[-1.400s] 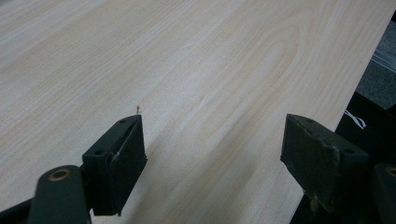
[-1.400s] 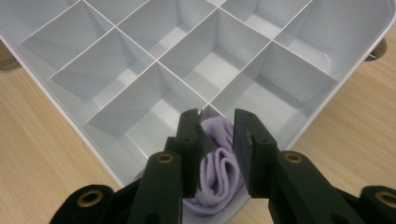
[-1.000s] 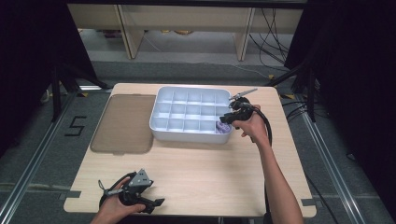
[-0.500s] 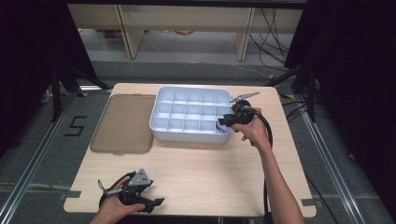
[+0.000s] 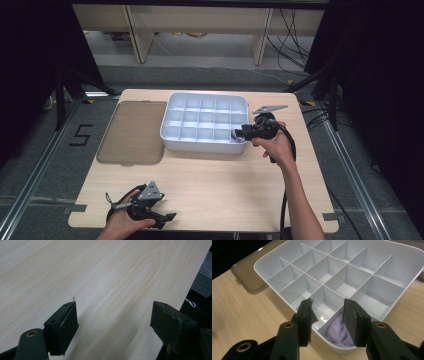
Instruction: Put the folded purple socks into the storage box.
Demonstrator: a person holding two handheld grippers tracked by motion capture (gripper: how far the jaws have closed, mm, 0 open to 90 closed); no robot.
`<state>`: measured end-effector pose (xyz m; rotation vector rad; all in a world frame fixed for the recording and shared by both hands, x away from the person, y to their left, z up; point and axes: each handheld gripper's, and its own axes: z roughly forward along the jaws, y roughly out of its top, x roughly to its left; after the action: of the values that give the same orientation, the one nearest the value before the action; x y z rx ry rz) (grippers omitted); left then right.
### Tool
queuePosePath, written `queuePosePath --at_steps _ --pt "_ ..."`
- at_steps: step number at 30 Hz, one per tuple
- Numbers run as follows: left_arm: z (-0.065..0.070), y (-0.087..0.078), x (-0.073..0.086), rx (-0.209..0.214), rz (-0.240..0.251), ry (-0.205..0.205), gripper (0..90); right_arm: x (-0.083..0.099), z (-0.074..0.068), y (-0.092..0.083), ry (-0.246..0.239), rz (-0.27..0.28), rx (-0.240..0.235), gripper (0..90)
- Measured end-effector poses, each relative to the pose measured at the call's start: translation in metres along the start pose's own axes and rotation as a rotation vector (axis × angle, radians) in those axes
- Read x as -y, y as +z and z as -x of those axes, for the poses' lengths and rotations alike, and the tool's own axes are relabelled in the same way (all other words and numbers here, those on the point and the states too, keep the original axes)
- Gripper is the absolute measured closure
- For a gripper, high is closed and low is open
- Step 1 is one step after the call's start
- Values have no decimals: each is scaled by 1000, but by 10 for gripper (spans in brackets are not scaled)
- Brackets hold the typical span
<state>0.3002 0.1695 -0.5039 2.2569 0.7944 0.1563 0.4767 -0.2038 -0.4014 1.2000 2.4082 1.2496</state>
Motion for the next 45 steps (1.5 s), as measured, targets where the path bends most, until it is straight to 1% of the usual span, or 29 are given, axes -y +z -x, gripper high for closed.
queuePosePath --at_steps 3,4,5,6,9,10,12,13,14,16,18,23,24,25,26,27,31,32,33,34,35,36,37,38,39,40,42,43,45 --pt "-2 -1 0 -15 -5 13 209 2 -1 -2 -19 8 -6 576" --pt "-1 -1 1 -12 -6 -7 209 2 -5 -4 7 -5 -4 573" --pt "-1 -1 1 -12 -6 -7 209 2 -5 -4 7 -5 -4 573" --pt "-1 -1 1 -6 -10 -4 210 2 -6 -4 -11 4 -12 565" --pt "-3 -1 0 -7 -11 14 209 2 -6 -3 -32 18 -18 549" --pt "-3 -1 1 -10 -7 5 209 2 -7 -5 -32 11 -13 542" --pt "-4 -1 0 -14 -2 10 209 3 -9 -5 -47 20 -12 523" --pt "-3 -1 1 -14 -2 -12 209 3 -11 -5 -38 20 -29 515" --pt "-3 -1 1 -15 -3 -10 209 4 -14 -7 -29 11 -20 500" --pt "-3 -1 1 -12 -2 -10 209 5 -16 -6 -20 17 -27 492" --pt "-3 -2 0 -6 -8 13 209 7 -17 -6 -36 13 -22 457" --pt "-4 -1 1 -12 -4 12 209 8 -21 -6 -21 5 -30 430" --pt "-3 -1 1 -14 -5 -9 209 8 -22 -6 -18 3 -33 424" --pt "-3 -1 1 -16 -5 -8 209 9 -23 -5 -11 3 -30 417" --pt "-4 -1 1 -18 -6 -8 209 9 -22 -4 -24 9 -38 413" --pt "-4 -2 0 -18 -6 7 209 10 -24 -5 -31 11 -25 403" --pt "-4 -3 0 -11 -5 9 209 11 -28 -5 -32 3 -44 391" --pt "-4 -3 0 -13 0 5 209 13 -32 -5 -24 6 -49 387" --pt "-4 -3 0 -10 -6 10 209 13 -32 -6 -45 7 -40 387" --pt "-4 -3 0 -11 -6 11 209 14 -35 -7 -30 4 -34 387" --pt "-4 -3 0 -11 -6 11 209 14 -35 -7 -30 4 -34 387" --pt "-5 -3 0 -16 -3 10 209 15 -39 -7 -36 -4 -55 386" --pt "-4 -3 0 -16 -2 9 209 16 -40 -6 -40 2 -55 385" --pt "-4 -3 0 -15 -4 9 209 16 -40 -7 -61 -6 -43 383" --pt "-4 -3 0 -15 -4 9 209 17 -44 -6 -44 3 -56 383" --pt "-4 -3 0 -12 -8 9 209 18 -43 -6 -66 -4 -46 381" --pt "-4 -2 0 -14 -1 2 209 19 -47 -6 -59 -16 -48 375" --pt "-4 -2 0 -18 -6 8 209 20 -48 -6 -54 -11 -50 370" --pt "-3 -2 1 -10 3 -3 209 23 -49 -5 -61 -16 -47 364"
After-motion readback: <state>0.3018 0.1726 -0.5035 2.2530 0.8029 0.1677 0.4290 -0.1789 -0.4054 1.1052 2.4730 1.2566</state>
